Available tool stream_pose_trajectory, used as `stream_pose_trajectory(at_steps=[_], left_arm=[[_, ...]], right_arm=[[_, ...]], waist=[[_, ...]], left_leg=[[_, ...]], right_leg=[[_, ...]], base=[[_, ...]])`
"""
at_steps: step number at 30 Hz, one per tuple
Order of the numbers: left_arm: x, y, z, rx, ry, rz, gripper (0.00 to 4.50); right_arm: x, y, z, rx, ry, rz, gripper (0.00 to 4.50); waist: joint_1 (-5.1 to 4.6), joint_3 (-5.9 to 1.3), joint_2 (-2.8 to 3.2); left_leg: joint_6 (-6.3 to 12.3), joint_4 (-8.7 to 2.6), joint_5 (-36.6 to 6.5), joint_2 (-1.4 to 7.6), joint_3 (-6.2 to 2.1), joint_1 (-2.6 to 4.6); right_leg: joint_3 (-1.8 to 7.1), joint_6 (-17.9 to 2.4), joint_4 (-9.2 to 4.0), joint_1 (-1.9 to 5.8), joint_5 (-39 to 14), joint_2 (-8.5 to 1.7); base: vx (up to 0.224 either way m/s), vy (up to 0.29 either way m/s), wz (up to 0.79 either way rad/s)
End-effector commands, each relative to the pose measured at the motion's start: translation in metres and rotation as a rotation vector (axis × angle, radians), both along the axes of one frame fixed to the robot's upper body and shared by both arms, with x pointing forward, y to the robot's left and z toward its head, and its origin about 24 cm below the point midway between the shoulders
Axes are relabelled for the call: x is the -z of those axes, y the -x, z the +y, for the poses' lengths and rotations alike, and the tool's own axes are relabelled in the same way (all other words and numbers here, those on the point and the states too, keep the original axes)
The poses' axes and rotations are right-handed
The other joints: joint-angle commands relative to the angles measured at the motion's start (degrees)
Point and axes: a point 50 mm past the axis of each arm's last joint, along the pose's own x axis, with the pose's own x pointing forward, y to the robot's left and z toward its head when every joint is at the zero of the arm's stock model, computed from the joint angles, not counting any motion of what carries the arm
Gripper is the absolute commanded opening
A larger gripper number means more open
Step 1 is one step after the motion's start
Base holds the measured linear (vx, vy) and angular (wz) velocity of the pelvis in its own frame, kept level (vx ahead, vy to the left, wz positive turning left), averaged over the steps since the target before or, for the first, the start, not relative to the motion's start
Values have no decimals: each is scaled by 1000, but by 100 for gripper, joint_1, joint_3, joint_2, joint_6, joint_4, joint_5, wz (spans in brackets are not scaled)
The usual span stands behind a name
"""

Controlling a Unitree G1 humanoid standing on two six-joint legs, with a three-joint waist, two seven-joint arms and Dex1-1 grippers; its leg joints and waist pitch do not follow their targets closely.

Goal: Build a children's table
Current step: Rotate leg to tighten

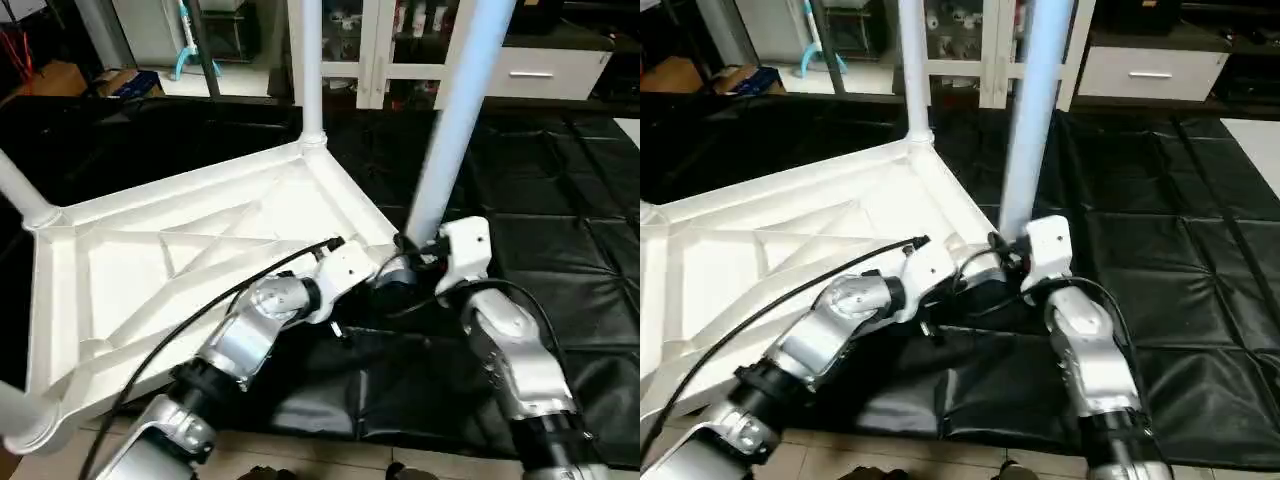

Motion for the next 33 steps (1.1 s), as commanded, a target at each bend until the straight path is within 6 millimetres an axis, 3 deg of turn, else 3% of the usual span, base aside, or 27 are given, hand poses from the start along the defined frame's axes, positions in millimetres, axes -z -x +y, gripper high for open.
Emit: stream_pose_trajectory(at_steps=[1, 9, 10, 13, 14, 17, 20, 23, 28, 33], left_arm=[[11, 8, 9, 46, -32, 45, 0], [20, 45, 28, 318, -56, 197, 0], [18, 50, 31, 344, -41, 217, 0], [16, 53, 35, 360, -32, 233, 0], [16, 54, 37, 363, -30, 239, 0], [14, 58, 41, 375, -24, 252, 0], [12, 59, 42, 383, -23, 259, 0], [11, 61, 43, 386, -22, 265, 0], [11, 61, 42, 389, -21, 268, 0], [10, 61, 42, 389, -22, 268, 0]], right_arm=[[-9, 3, 5, -156, -19, -4, 293], [-30, 22, -28, -614, 181, 17, 305], [-31, 27, -34, -689, 222, 26, 305], [-33, 32, -41, -757, 260, 38, 305], [-33, 33, -43, -781, 271, 42, 305], [-35, 36, -46, -853, 289, 58, 305], [-36, 38, -46, -902, 293, 63, 305], [-34, 40, -44, -940, 294, 65, 305], [-29, 40, -42, -962, 297, 76, 287], [-28, 41, -42, -984, 278, 94, 245]], waist=[[-9, -301, -109], [70, -324, -108], [97, -333, -120], [126, -384, -121], [168, -394, -124], [211, -387, -130], [206, -353, -136], [183, -318, -133], [182, -315, -129], [186, -347, -135]], left_leg=[[90, -610, -2201, 506, -356, 142], [334, -548, -1731, 556, -287, 215], [452, -521, -1487, 566, -260, 235], [727, -461, -831, 565, -265, 177], [930, -420, -480, 561, -241, 187], [1039, -408, -470, 573, -253, 150], [932, -443, -794, 583, -258, 161], [597, -500, -1342, 588, -282, 185], [443, -515, -1454, 577, -275, 210], [576, -487, -1127, 572, -276, 181]], right_leg=[[139, -941, -346, 101, -2026, -345], [169, -1305, -261, 109, -1386, -333], [181, -1424, -225, 99, -1039, -321], [160, -1605, -105, 180, -339, -332], [148, -1693, -74, 163, 12, -316], [132, -1731, -62, 192, -154, -341], [132, -1667, -123, 177, -749, -332], [151, -1501, -193, 146, -1487, -325], [168, -1445, -216, 128, -1564, -314], [161, -1513, -166, 163, -1138, -320]], base=[[0, 0, 0], [16, -4, 2], [66, -17, 12], [70, -13, 6], [52, -11, 1], [0, 0, 0], [0, 0, 0], [0, 0, 0], [0, 0, 0], [0, 0, 0]])
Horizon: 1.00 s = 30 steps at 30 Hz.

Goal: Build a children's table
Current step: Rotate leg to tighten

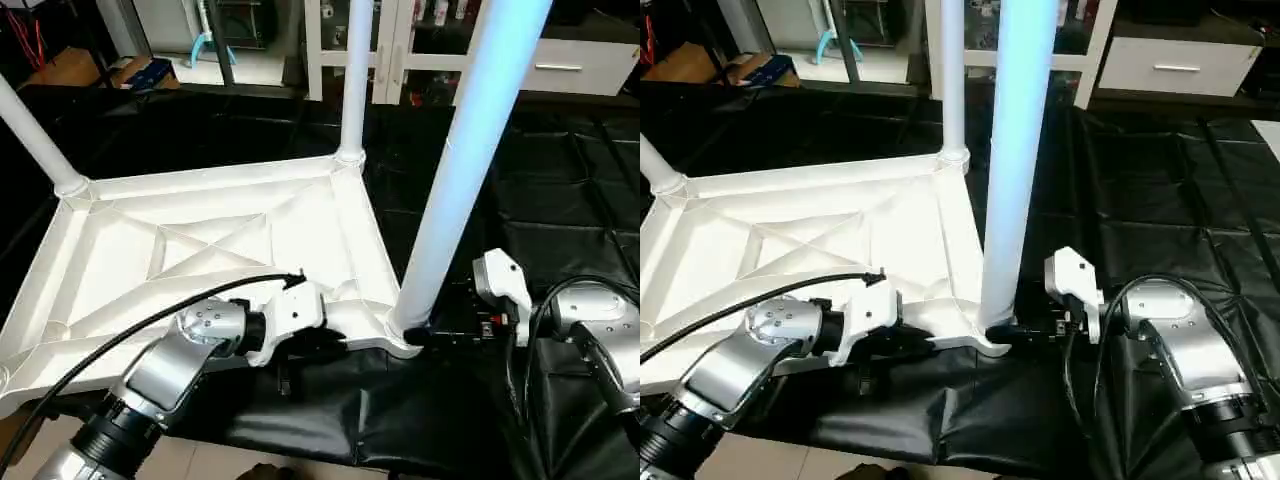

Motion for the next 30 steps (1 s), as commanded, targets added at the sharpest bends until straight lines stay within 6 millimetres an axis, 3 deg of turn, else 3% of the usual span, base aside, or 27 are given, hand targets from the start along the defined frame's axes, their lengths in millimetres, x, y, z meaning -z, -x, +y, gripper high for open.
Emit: stream_pose_trajectory(at_steps=[1, 5, 13, 16, 17, 19, 20, 22, 24, 25, 26, 27, 28, 30], left_arm=[[13, 8, 1, 18, -43, 57, 0], [13, 8, 1, 17, -45, 59, 0], [13, 8, 0, 16, -45, 62, 0], [13, 4, -2, -11, -40, 45, 0], [14, -4, -4, -64, -54, 12, 0], [15, -8, -6, -99, -57, 1, 0], [17, -16, -10, -156, -54, -19, 0], [17, -27, -21, -250, -38, -45, 0], [16, -35, -26, -308, -38, -86, 0], [15, -38, -27, -330, -38, -104, 0], [12, -47, -34, -406, -17, -143, 0], [8, -53, -38, -465, 3, -170, 0], [5, -59, -44, -517, 26, -189, 0], [-1, -67, -52, -590, 57, -226, 0]], right_arm=[[2, 3, 4, -58, -4, 28, 238], [2, 3, 4, -64, -7, 38, 200], [5, -2, 4, 16, -54, 50, 189], [11, -7, 7, 131, -106, 57, 188], [18, -13, 8, 244, -110, 38, 188], [21, -16, 9, 302, -116, 43, 188], [25, -20, 10, 387, -120, 49, 188], [33, -28, 12, 561, -117, 58, 188], [38, -33, 11, 687, -87, 35, 188], [39, -34, 11, 737, -74, 24, 188], [43, -39, 9, 908, -93, 7, 188], [46, -40, 8, 1039, -107, -8, 188], [49, -40, 9, 1137, -126, -3, 187], [55, -37, 15, 1249, -129, -6, 187]], waist=[[-10, -348, -134], [-1, -353, -135], [-6, -352, -135], [-27, -338, -126], [-39, -332, -135], [-69, -315, -134], [-84, -301, -140], [-112, -273, -129], [-167, -277, -139], [-185, -279, -139], [-249, -275, -165], [-265, -256, -153], [-260, -300, -167], [-256, -274, -129]], left_leg=[[607, -470, -1078, 545, -287, 164], [731, -452, -954, 548, -280, 158], [656, -458, -1048, 542, -283, 162], [573, -473, -1200, 537, -286, 160], [540, -480, -1265, 534, -293, 154], [370, -499, -1520, 521, -292, 172], [165, -521, -1809, 515, -313, 191], [-59, -540, -2143, 502, -327, 223], [-241, -564, -2396, 483, -367, 209], [-280, -572, -2458, 486, -384, 212], [-298, -585, -2567, 476, -389, 194], [-317, -580, -2601, 461, -388, 181], [-340, -564, -2684, 444, -399, 250], [-337, -534, -2866, 418, -382, 317]], right_leg=[[158, -1492, -294, 173, -1097, -325], [145, -1576, -274, 180, -942, -323], [148, -1537, -290, 179, -1103, -321], [149, -1503, -319, 159, -1357, -319], [150, -1478, -326, 165, -1456, -322], [159, -1364, -371, 125, -1863, -310], [157, -1210, -410, 109, -2312, -313], [154, -1063, -448, 55, -2694, -294], [130, -890, -456, 56, -2943, -291], [125, -839, -465, 55, -2987, -299], [121, -729, -501, 42, -3055, -296], [124, -668, -516, 12, -3169, -294], [108, -581, -554, -11, -3314, -294], [111, -459, -645, -105, -3559, -281]], base=[[0, 0, 0], [0, 0, 0], [0, 0, 0], [0, 0, 0], [0, 0, 0], [0, 0, 0], [0, 0, 0], [-52, 7, -1], [-56, 18, -4], [-55, 22, -6], [0, 0, 0], [0, 0, 0], [0, 0, 0], [-51, 12, 3]])
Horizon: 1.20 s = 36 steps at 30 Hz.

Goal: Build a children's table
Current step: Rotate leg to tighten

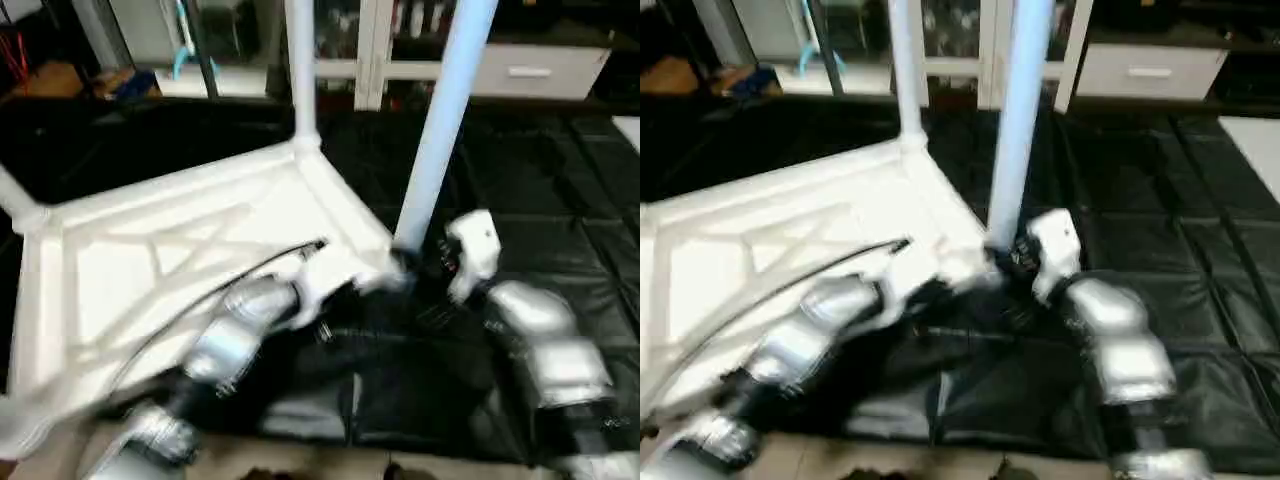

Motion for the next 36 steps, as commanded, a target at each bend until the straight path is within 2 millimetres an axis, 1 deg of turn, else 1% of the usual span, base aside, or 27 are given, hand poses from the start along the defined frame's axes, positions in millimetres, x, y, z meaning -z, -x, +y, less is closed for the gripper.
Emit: stream_pose_trajectory(at_steps=[1, 2, 5, 7, 8, 10, 11, 12, 13, 14, 16, 17, 18, 19, 20, 22, 23, 25, 26, 27, 29, 30, 31, 33, 34, 35, 36], left_arm=[[-6, -13, 8, -163, 41, -81, 0], [-8, -15, 4, -170, 45, -89, 0], [-10, -16, -3, -149, 52, -91, 0], [-9, -16, -3, -145, 51, -88, 0], [-6, -13, -2, -120, 44, -67, 0], [-4, -11, -2, -105, 36, -57, 0], [3, -6, 0, -50, 21, -21, 0], [4, -6, 0, -46, 21, -17, 0], [6, -4, 1, -35, 19, -3, 0], [8, -1, 2, 4, 16, 15, 0], [13, 7, 6, 77, -4, 60, 0], [16, 14, 9, 144, -18, 76, 0], [19, 27, 13, 281, -27, 118, 0], [19, 27, 13, 281, -27, 118, 0], [24, 42, 25, 397, -59, 180, 0], [25, 50, 38, 432, -61, 229, 0], [23, 51, 42, 433, -50, 238, 0], [20, 52, 49, 433, -41, 248, 0], [18, 54, 58, 431, -46, 252, 0], [18, 54, 58, 431, -46, 252, 0], [15, 56, 68, 429, -57, 265, 0], [15, 57, 71, 426, -65, 267, 0], [14, 58, 74, 426, -68, 271, 0], [12, 59, 77, 424, -64, 277, 0], [12, 60, 78, 425, -62, 280, 0], [12, 60, 78, 425, -62, 280, 0], [11, 60, 78, 425, -61, 282, 0]], right_arm=[[28, 11, -17, 171, 45, 119, 187], [29, 13, -6, 138, 23, 115, 187], [23, 14, 13, 47, -21, 71, 187], [21, 13, 14, 34, -27, 60, 187], [12, 13, 19, -33, -78, 14, 187], [8, 13, 22, -80, -89, -8, 187], [-1, 15, 25, -153, -81, -53, 222], [-2, 16, 25, -161, -80, -55, 243], [-3, 16, 26, -182, -77, -60, 257], [-6, 17, 26, -213, -83, -66, 259], [-11, 17, 24, -285, -88, -73, 266], [-15, 18, 22, -337, -97, -70, 279], [-21, 22, 18, -478, -111, -56, 290], [-21, 22, 18, -478, -111, -56, 290], [-26, 29, 12, -643, -67, -37, 308], [-27, 40, 3, -812, 26, 24, 320], [-26, 45, -3, -872, 73, 57, 329], [-26, 51, -11, -939, 148, 85, 334], [-26, 54, -21, -993, 207, 112, 334], [-26, 54, -21, -993, 207, 112, 334], [-30, 56, -31, -1042, 253, 120, 334], [-31, 56, -33, -1053, 270, 114, 334], [-32, 56, -35, -1064, 275, 118, 334], [-34, 55, -38, -1084, 267, 126, 334], [-35, 54, -38, -1092, 260, 126, 334], [-35, 54, -38, -1093, 260, 126, 334], [-35, 54, -38, -1099, 255, 124, 334]], waist=[[-52, -268, -106], [-51, -266, -85], [-46, -275, -81], [-32, -278, -85], [-25, -280, -83], [-7, -286, -81], [4, -287, -91], [17, -299, -99], [31, -314, -101], [48, -306, -112], [54, -310, -120], [39, -310, -126], [36, -310, -113], [35, -306, -108], [62, -303, -94], [86, -297, -91], [78, -290, -91], [93, -315, -80], [125, -347, -81], [120, -351, -91], [162, -393, -85], [177, -405, -88], [191, -398, -89], [223, -367, -98], [222, -359, -96], [217, -331, -97], [214, -325, -93]], left_leg=[[-327, -556, -2914, 437, -378, 317], [-344, -621, -3049, 457, -415, 277], [-340, -657, -3129, 468, -402, 278], [-319, -657, -3080, 466, -385, 271], [-254, -656, -2976, 465, -375, 246], [-220, -652, -2868, 478, -372, 235], [-171, -641, -2760, 472, -352, 233], [-99, -636, -2576, 473, -346, 207], [-2, -638, -2275, 491, -346, 160], [109, -618, -2112, 496, -329, 141], [201, -608, -2050, 499, -339, 126], [289, -607, -1909, 501, -360, 69], [334, -602, -1862, 506, -372, 60], [347, -604, -1858, 525, -366, 68], [302, -591, -1890, 545, -333, 152], [333, -583, -1714, 553, -326, 140], [370, -582, -1695, 555, -304, 136], [405, -555, -1539, 561, -288, 181], [503, -514, -1227, 566, -255, 219], [571, -500, -1064, 559, -267, 174], [828, -442, -552, 559, -250, 167], [890, -425, -464, 557, -257, 155], [941, -422, -427, 562, -250, 150], [962, -434, -584, 576, -241, 159], [935, -442, -660, 577, -246, 154], [804, -477, -923, 585, -258, 160], [749, -486, -1015, 586, -260, 166]], right_leg=[[97, -541, -558, -80, -3437, -261], [63, -499, -531, -14, -3216, -251], [71, -558, -535, -18, -2836, -246], [96, -623, -522, -18, -2651, -262], [110, -683, -508, 7, -2521, -280], [120, -714, -498, 22, -2413, -293], [130, -765, -499, 17, -2336, -297], [140, -813, -478, 51, -2229, -312], [148, -894, -439, 99, -1977, -328], [162, -959, -434, 105, -1876, -345], [158, -1018, -426, 137, -1965, -371], [150, -1028, -410, 182, -2038, -386], [136, -1035, -400, 195, -2115, -384], [144, -1063, -396, 187, -2112, -383], [153, -1127, -406, 115, -2033, -349], [155, -1265, -322, 151, -1653, -334], [165, -1285, -320, 137, -1580, -328], [166, -1416, -291, 140, -1296, -329], [166, -1575, -239, 136, -794, -313], [161, -1622, -204, 184, -591, -323], [138, -1771, -117, 198, 23, -312], [132, -1793, -98, 216, 126, -323], [131, -1807, -96, 214, 161, -326], [128, -1810, -130, 204, -190, -331], [127, -1806, -137, 208, -329, -331], [132, -1747, -181, 202, -782, -326], [133, -1726, -194, 196, -912, -323]], base=[[-50, 12, 5], [0, 0, 0], [0, 0, 0], [0, 0, 0], [0, 0, 0], [0, 0, 0], [0, 0, 0], [0, 0, 0], [0, 0, 0], [0, 0, 0], [0, 0, 0], [0, 0, 0], [0, 0, 0], [0, 0, 0], [0, 0, 0], [0, 0, 0], [65, -13, 5], [70, -7, 8], [67, -3, 10], [64, 4, 4], [58, 3, 2], [0, 0, 0], [0, 0, 0], [0, 0, 0], [0, 0, 0], [0, 0, 0], [0, 0, 0]])
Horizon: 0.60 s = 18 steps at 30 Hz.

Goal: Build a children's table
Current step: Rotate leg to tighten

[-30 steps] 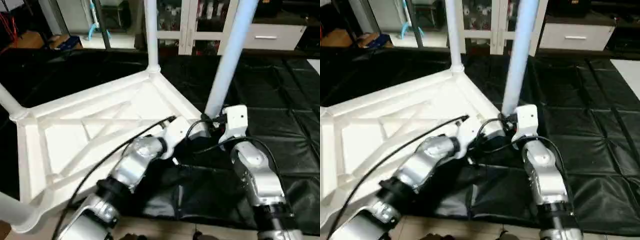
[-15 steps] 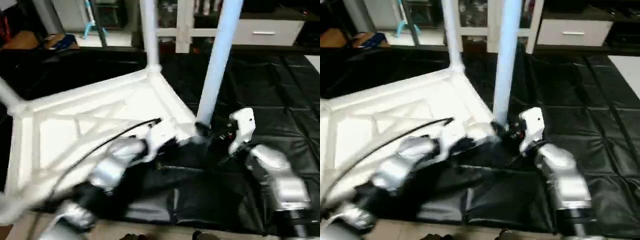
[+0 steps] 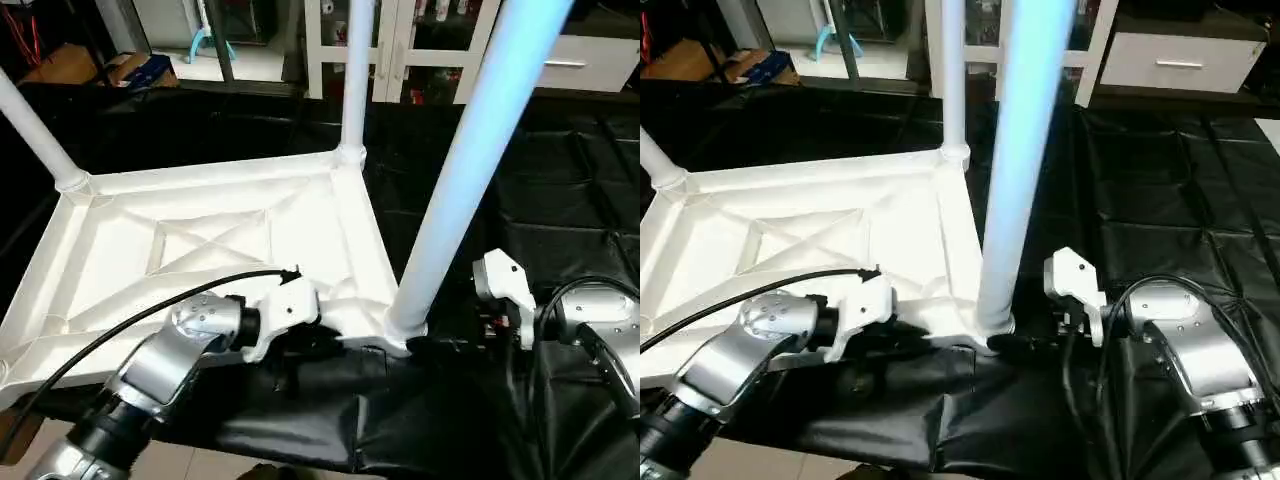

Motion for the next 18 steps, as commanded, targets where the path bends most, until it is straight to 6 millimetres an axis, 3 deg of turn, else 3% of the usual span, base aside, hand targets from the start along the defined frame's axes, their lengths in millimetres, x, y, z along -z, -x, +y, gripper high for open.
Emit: stream_pose_trajectory(at_steps=[1, 3, 6, 11, 18], left_arm=[[16, 8, 8, -5, -65, 84, 0], [16, 9, 7, -1, -62, 87, 0], [15, 11, 5, 3, -57, 92, 0], [15, 12, 3, 5, -55, 95, 0], [14, 12, 3, 7, -58, 98, 0]], right_arm=[[-2, 0, 2, -39, -9, 4, 334], [-1, 0, 4, -47, -19, 10, 334], [2, -1, 6, -54, -42, 27, 318], [4, 1, 7, -66, -57, 58, 275], [6, 2, 7, -59, -72, 80, 208]], waist=[[-6, -311, -121], [-18, -312, -137], [-26, -319, -129], [-17, -341, -130], [0, -352, -115]], left_leg=[[659, -464, -1116, 561, -268, 174], [522, -480, -1243, 558, -279, 187], [479, -474, -1223, 547, -279, 186], [632, -439, -890, 539, -272, 170], [722, -420, -789, 541, -269, 172]], right_leg=[[150, -1605, -267, 176, -1097, -329], [161, -1524, -284, 171, -1268, -328], [165, -1522, -276, 170, -1197, -327], [156, -1596, -239, 191, -820, -324], [144, -1653, -221, 197, -697, -321]], base=[[0, 0, 0], [0, 0, 0], [0, 0, 0], [0, 0, 0], [0, 0, 0]])
